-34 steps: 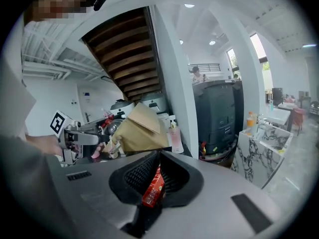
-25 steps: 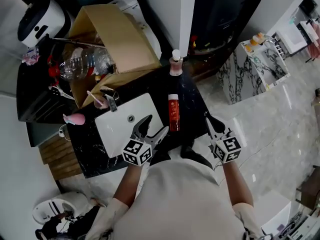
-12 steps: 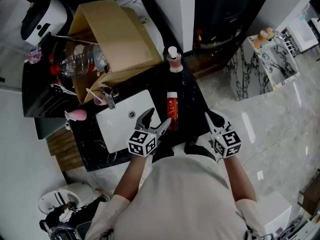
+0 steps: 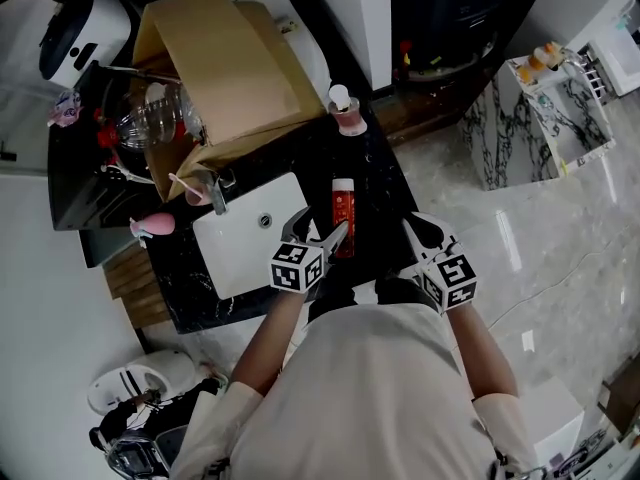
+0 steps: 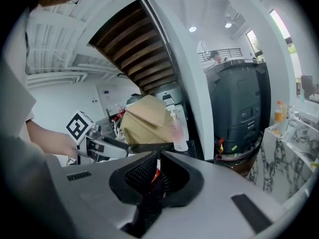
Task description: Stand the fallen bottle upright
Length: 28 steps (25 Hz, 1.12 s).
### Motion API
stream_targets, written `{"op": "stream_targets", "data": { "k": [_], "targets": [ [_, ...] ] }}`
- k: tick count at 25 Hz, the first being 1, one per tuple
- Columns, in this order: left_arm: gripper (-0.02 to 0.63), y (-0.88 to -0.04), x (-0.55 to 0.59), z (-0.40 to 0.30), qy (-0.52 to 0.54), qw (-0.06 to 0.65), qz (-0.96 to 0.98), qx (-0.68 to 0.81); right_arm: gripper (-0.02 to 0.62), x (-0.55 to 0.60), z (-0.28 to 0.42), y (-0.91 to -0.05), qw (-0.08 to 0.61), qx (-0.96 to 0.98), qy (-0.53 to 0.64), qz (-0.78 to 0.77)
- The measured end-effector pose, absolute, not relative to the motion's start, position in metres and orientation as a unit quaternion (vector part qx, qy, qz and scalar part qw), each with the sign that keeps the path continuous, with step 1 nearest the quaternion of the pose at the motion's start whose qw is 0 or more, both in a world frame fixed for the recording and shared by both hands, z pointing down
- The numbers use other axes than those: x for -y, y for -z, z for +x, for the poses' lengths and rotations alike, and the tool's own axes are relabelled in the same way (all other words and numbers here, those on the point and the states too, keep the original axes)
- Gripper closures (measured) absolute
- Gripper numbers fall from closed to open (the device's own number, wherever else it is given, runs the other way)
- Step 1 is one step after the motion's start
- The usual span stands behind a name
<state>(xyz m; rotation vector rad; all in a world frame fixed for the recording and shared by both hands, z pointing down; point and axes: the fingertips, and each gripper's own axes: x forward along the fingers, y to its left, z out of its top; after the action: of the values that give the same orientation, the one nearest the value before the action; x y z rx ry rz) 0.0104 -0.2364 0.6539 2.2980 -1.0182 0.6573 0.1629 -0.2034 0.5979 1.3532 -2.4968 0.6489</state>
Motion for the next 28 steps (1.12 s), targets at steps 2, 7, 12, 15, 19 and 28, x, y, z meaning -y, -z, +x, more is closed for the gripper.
{"op": "stream_targets", "data": {
  "k": [2,7,12,15,19,28],
  "targets": [
    [0.267,-0.666,0.243,0.015,-0.258,0.27,0.846,0.38,0.554,0.207,0.164,-0.602,0.116,0.853,-0.225,0.456],
    [0.264,-0.696,0.259,0.025,-0.287,0.271,0.831,0.392,0.554,0.216,0.165,-0.612,0.123,0.857,-0.234,0.443],
    [0.264,-0.729,0.273,0.029,-0.311,0.289,0.806,0.413,0.554,0.229,0.168,-0.619,0.13,0.861,-0.235,0.432],
    [0.264,-0.749,0.278,0.028,-0.33,0.294,0.791,0.423,0.554,0.234,0.168,-0.623,0.13,0.863,-0.24,0.426],
    [0.264,-0.771,0.284,0.026,-0.356,0.301,0.768,0.439,0.554,0.238,0.167,-0.631,0.131,0.864,-0.248,0.418],
    [0.264,-0.817,0.287,0.026,-0.405,0.342,0.707,0.468,0.554,0.239,0.181,-0.644,0.132,0.86,-0.268,0.413]
  ]
}}
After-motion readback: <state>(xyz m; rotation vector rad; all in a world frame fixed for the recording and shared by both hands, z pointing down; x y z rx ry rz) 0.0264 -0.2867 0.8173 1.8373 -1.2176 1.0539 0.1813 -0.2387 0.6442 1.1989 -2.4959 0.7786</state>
